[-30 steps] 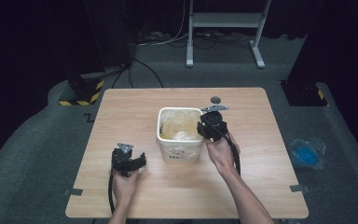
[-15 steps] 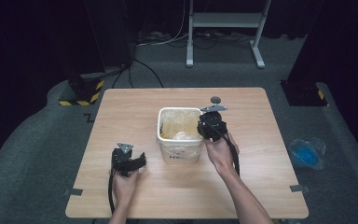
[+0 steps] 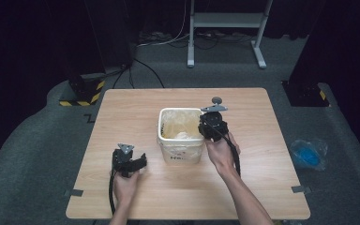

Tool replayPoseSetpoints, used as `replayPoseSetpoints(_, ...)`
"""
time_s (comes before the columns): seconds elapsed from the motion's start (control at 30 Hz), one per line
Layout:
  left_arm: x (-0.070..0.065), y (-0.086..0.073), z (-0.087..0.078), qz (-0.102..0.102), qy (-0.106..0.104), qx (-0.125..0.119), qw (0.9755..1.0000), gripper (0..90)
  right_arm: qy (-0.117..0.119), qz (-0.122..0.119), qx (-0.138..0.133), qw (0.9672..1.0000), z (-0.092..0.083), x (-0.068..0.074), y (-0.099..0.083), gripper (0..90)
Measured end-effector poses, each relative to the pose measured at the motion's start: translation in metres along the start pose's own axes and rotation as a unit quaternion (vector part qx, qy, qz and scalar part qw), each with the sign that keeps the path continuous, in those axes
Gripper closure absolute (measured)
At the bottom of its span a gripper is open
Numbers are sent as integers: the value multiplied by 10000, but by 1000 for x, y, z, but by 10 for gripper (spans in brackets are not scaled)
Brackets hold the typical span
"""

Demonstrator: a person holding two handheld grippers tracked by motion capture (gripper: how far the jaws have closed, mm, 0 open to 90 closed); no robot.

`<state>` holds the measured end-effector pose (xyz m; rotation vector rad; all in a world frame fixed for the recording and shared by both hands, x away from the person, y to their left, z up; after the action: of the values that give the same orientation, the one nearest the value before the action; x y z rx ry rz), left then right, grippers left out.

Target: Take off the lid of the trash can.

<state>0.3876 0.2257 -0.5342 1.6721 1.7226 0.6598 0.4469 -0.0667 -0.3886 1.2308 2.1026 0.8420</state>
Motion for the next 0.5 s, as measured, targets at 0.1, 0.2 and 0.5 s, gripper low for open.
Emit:
replayPoseSetpoints(0.1,0,0,0,7,5,-1,10000,230,-16,-11,-6,10000,0,1,1,754)
replayPoseSetpoints(0.2,0,0,0,0,-2,-1,10000,230,-4,-23,-16,10000,-1,2,2,775)
replayPoseSetpoints(0.5,0,0,0,6,6,-2,10000,231,-50,-51,-31,10000,-1,4,3,784)
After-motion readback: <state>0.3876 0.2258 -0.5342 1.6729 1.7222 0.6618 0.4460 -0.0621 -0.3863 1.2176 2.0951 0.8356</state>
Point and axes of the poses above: each handheld gripper's, and its own axes: z roughly forward along the jaws, y roughly out of its top, x roughly to its left, the point moved 1 cm from there along z, roughly forward along the jaws, and after that the axes turned 7 degrees about -z, right-handed, at the moved point
